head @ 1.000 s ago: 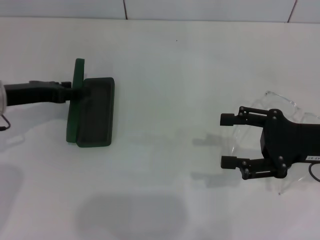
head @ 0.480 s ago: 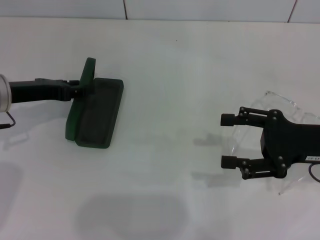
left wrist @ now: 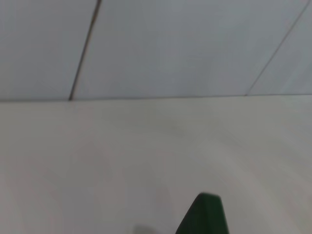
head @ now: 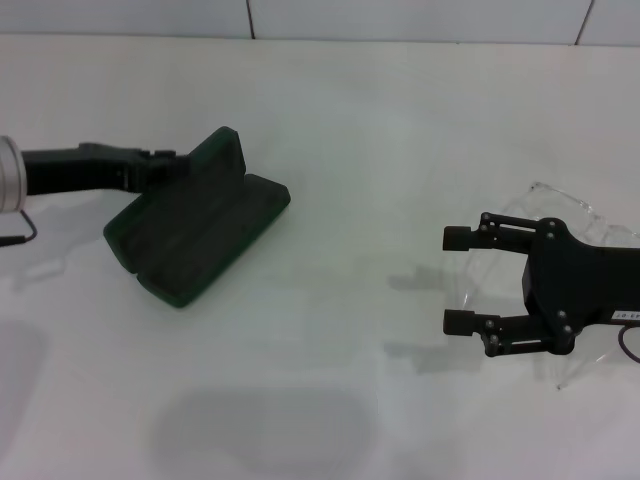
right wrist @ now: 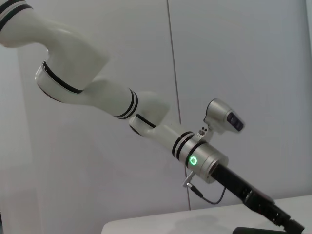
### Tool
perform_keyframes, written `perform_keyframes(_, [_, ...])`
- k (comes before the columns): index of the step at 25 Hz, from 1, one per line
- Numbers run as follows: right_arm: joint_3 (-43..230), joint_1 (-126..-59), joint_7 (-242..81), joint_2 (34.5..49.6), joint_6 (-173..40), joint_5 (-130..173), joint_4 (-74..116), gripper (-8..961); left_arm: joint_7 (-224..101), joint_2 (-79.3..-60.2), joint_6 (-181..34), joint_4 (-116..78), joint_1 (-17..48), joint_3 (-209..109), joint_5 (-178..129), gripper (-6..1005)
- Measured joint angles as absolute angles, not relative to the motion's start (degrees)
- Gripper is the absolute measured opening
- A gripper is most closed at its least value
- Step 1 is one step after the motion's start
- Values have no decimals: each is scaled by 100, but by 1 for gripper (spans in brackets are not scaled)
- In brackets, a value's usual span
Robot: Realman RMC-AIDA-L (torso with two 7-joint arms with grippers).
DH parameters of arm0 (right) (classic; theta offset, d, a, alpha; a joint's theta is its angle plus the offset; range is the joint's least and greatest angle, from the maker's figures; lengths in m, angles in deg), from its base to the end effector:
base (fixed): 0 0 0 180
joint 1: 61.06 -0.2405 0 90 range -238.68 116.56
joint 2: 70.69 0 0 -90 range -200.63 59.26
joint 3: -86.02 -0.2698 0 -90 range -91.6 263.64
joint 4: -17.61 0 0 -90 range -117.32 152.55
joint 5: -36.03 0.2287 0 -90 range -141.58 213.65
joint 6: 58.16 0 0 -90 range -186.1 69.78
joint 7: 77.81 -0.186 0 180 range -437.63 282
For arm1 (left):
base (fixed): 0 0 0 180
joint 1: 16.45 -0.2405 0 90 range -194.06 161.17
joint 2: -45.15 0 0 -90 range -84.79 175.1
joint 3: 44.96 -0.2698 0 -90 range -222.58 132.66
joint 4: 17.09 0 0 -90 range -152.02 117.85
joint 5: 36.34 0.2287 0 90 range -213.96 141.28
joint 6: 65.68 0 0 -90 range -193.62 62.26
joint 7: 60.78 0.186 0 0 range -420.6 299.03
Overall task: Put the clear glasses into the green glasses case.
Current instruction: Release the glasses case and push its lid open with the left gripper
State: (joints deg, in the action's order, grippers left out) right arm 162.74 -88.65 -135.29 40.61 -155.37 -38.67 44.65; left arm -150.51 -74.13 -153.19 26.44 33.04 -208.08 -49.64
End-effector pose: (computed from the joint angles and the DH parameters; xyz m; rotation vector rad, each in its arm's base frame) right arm 0.2293 0.3161 -0.0480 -2.8656 0.1214 1.0875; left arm -0.3103 0.4119 0.0012 -2.4107 -1.1105 -0.4466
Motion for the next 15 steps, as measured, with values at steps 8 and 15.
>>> perform_keyframes(8, [16274,-8794,-13485,4049,-15535,-3867,4483,824,-14509,-7413,-15358,2614,3609,-20808,-5035,138])
perform_keyframes(15, [16274,-8721,-13389,4034,-15539,-3867,4461,824,-14561,-7412,-15718,2621,3774,-20808,-4844,89])
